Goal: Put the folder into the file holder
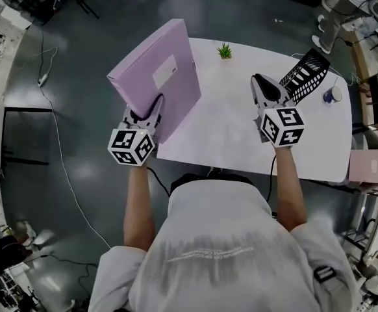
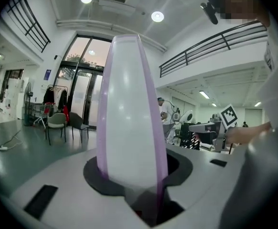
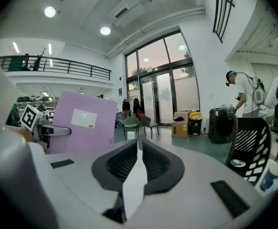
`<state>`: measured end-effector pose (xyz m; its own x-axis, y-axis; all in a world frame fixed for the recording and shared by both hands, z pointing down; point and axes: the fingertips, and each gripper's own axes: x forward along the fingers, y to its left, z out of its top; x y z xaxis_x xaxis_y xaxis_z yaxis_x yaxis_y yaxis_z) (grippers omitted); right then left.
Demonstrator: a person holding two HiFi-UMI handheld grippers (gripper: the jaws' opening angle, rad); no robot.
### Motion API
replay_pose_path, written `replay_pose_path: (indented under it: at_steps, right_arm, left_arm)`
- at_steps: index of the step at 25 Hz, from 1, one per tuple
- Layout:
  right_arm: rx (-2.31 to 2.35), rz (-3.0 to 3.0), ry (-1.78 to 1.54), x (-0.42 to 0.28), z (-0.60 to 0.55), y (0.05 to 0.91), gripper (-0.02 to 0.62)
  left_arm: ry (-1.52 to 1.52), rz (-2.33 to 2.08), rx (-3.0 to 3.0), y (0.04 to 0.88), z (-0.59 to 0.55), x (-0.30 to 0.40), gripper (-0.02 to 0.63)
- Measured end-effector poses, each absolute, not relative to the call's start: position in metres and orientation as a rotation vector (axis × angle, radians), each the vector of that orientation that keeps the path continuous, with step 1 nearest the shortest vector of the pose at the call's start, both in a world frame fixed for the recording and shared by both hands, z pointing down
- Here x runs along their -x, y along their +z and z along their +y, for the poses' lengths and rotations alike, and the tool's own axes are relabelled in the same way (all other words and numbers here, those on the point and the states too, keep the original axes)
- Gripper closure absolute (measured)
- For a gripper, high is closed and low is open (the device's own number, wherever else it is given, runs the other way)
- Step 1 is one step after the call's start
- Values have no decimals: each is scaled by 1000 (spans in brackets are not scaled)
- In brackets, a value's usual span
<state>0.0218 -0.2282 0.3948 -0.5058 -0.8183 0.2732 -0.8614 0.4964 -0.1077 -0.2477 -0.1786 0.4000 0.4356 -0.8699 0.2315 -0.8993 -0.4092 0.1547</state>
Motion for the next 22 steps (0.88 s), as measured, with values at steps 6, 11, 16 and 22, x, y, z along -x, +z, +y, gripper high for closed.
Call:
replay_pose_path:
  at_steps: [6,11,16,22]
  right_arm:
    - [-1540,-2528,266,-35,-207,364,558]
    - [-1606,-2588,243,-43,-171,328,563]
    - [-1637,-2547,194,-47,-126,310,571]
    - [-1675,-2456,132,-70,-90,306,571]
  left_arm:
    - [166,-1578,-2490,369,-168,251,437]
    - [91,-1615,-2502,344,-148,259,437]
    - [37,-1647,-2527,322,-122,268,437]
    - [-14,-1633,-2570,310,-102,249,439]
